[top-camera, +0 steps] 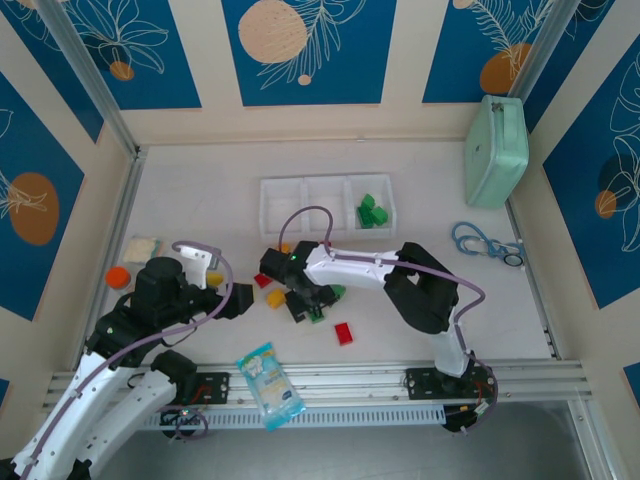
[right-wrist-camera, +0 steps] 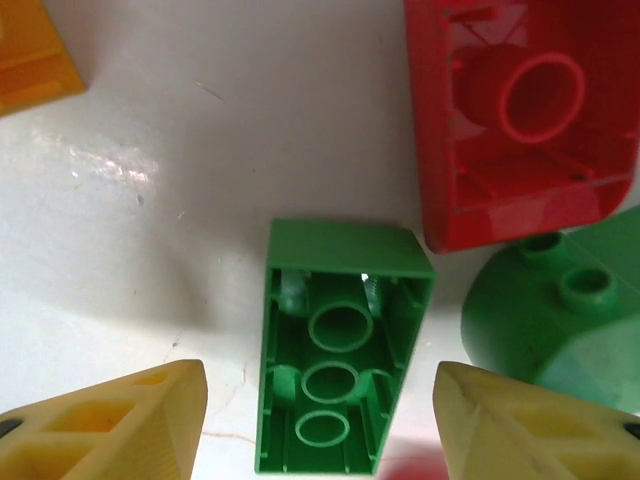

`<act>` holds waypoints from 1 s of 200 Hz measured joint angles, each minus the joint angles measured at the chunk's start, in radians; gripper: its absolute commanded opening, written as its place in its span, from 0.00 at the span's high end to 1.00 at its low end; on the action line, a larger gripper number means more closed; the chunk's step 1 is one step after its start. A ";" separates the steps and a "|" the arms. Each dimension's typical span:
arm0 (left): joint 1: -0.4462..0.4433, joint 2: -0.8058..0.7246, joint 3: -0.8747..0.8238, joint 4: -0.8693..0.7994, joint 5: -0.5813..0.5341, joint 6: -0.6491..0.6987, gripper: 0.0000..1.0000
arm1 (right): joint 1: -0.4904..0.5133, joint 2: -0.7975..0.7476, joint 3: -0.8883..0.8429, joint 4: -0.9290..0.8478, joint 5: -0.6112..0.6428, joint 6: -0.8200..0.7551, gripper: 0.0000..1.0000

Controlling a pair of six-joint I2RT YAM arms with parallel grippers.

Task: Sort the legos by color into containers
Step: Pick up the lego from the bottom-center of the table.

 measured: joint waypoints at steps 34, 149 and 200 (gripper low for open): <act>0.000 0.000 0.000 0.000 0.000 0.000 0.01 | 0.001 0.021 0.009 -0.005 0.027 0.014 0.46; 0.000 0.000 0.000 0.000 0.000 0.000 0.01 | -0.026 0.042 0.005 0.030 -0.017 -0.001 0.63; 0.000 0.000 0.000 0.000 0.001 0.000 0.01 | -0.100 -0.093 -0.048 0.066 -0.074 -0.034 0.70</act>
